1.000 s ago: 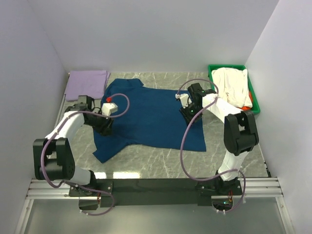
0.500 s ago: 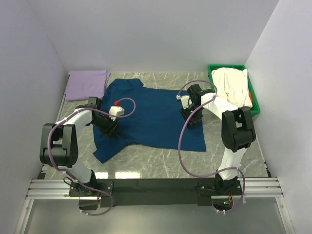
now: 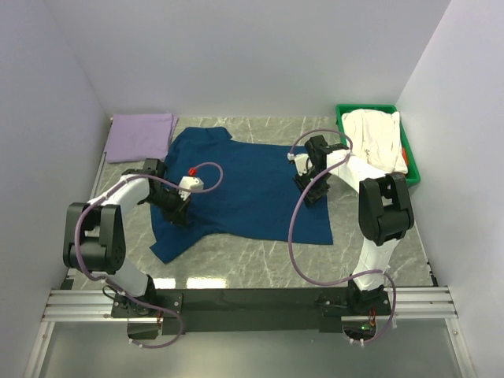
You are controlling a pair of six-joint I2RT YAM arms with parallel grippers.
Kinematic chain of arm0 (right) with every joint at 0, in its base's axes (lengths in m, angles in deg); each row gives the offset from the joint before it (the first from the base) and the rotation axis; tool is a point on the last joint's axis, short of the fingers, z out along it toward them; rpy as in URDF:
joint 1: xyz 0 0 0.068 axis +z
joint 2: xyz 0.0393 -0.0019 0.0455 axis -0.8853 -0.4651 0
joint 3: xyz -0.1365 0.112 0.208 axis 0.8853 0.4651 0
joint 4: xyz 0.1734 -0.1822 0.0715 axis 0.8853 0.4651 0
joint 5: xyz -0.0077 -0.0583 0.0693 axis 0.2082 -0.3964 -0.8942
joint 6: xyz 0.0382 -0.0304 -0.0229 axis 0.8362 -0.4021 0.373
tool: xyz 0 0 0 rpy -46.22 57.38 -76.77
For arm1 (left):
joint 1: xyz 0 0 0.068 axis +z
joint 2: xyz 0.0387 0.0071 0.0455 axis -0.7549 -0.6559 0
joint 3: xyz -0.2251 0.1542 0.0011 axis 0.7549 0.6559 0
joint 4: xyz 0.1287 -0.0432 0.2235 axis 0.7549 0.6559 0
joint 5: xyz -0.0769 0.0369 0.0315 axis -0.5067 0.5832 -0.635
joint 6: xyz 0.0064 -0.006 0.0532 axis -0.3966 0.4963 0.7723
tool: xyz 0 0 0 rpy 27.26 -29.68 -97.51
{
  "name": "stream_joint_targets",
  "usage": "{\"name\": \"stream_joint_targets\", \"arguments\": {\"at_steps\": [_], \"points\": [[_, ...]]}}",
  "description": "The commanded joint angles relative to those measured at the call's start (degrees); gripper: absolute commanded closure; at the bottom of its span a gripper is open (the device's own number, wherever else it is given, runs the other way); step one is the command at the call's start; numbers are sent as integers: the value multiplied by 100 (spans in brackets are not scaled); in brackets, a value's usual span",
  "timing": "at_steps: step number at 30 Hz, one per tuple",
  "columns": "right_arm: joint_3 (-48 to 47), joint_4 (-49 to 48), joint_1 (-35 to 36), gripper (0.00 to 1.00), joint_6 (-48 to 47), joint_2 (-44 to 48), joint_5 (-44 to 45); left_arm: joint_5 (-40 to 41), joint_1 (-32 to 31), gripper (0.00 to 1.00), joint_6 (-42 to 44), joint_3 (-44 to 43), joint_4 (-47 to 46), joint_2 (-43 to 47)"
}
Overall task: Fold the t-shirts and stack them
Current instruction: Flatten the tshirt out
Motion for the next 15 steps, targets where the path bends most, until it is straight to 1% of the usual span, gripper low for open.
{"name": "stream_joint_targets", "arguments": {"at_steps": [1, 4, 5, 7, 8, 10, 11, 12, 13, 15], "points": [[-221, 89, -87, 62, -58, 92, 109, -635, -163, 99, 522, -370, 953, 521], [-309, 167, -96, 62, -119, 57, 153, -821, -777, 99, 549, -283, 1341, 662], [-336, 185, -96, 62, -128, 48, 153, -847, -1275, 99, 514, -230, 1376, 671], [-406, 229, -114, 63, -172, 22, 188, -909, -1769, 98, 453, -55, 1368, 715], [-424, 247, -114, 63, -172, -5, 206, -891, -2207, 84, 400, -10, 1315, 742], [-476, 282, -114, 62, -198, -14, 232, -874, -2483, 67, 260, 87, 1166, 838], [-485, 317, -105, 62, -190, -22, 232, -847, -2606, 52, 207, 95, 1104, 978], [-503, 343, -114, 62, -181, -22, 232, -812, -2615, 48, 120, 78, 1052, 1049], [-520, 361, -105, 62, -172, -31, 215, -716, -2607, 42, 49, 17, 973, 1189], [-520, 387, -114, 62, -137, -23, 197, -558, -2528, 42, -48, -106, 946, 1295]]}}
